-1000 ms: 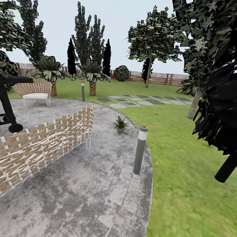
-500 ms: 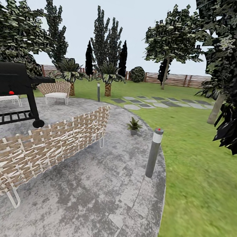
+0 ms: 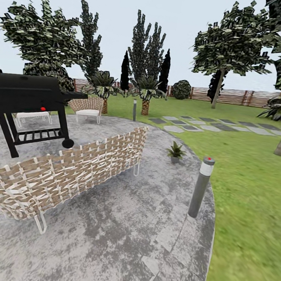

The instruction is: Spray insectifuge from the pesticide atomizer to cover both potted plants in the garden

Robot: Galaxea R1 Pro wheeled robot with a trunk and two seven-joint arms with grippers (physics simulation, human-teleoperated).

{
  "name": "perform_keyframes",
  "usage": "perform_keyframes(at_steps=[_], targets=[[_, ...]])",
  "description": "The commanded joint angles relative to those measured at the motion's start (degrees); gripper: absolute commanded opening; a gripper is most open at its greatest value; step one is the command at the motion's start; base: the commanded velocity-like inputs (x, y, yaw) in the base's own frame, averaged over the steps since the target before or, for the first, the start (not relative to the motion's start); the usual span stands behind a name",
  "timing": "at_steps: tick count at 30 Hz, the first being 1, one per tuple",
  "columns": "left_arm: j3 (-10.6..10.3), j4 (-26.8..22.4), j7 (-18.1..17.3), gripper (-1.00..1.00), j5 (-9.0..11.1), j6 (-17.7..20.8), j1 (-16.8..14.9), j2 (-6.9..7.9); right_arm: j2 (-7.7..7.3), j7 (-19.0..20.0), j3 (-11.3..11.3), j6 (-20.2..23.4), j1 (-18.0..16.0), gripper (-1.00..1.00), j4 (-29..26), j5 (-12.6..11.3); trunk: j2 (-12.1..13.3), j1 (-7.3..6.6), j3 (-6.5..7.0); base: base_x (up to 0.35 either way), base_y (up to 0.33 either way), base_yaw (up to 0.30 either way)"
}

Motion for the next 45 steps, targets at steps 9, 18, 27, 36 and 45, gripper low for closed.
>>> perform_keyframes(at_steps=[9,18,27,36,45], targets=[[0.2,0.1,0.1,1.0,0.2,-0.2,-0.1,0.0,-0.02,-0.1,0.0,-0.2,0.0,1.0,-0.1,0.2,0.0,-0.01,-0.05,0.0,0.0,0.279],[0.3,0.0,0.1,1.0,0.5,-0.2,-0.1,0.06,-0.02,0.0,0.0,-0.2,0.0,1.0,-0.1,0.2,0.0,-0.01,-0.05,0.0,0.0,0.279],[0.3,0.1,0.1,1.0,0.6,-0.2,-0.1,0.08,-0.02,0.0,0.1,-0.2,0.0,1.0,-0.2,0.3,0.0,-0.01,-0.05,0.0,0.0,0.279],[0.3,0.0,0.1,1.0,0.6,-0.2,-0.1,0.08,-0.01,-0.1,0.0,-0.2,0.0,1.0,-0.3,0.2,0.0,-0.01,-0.11,0.0,0.0,0.28],[0.1,0.0,0.1,1.0,0.6,-0.2,-0.1,0.02,-0.02,-0.1,-0.2,-0.2,0.0,1.0,-0.3,0.2,0.0,-0.01,-0.39,0.0,0.0,0.28]])
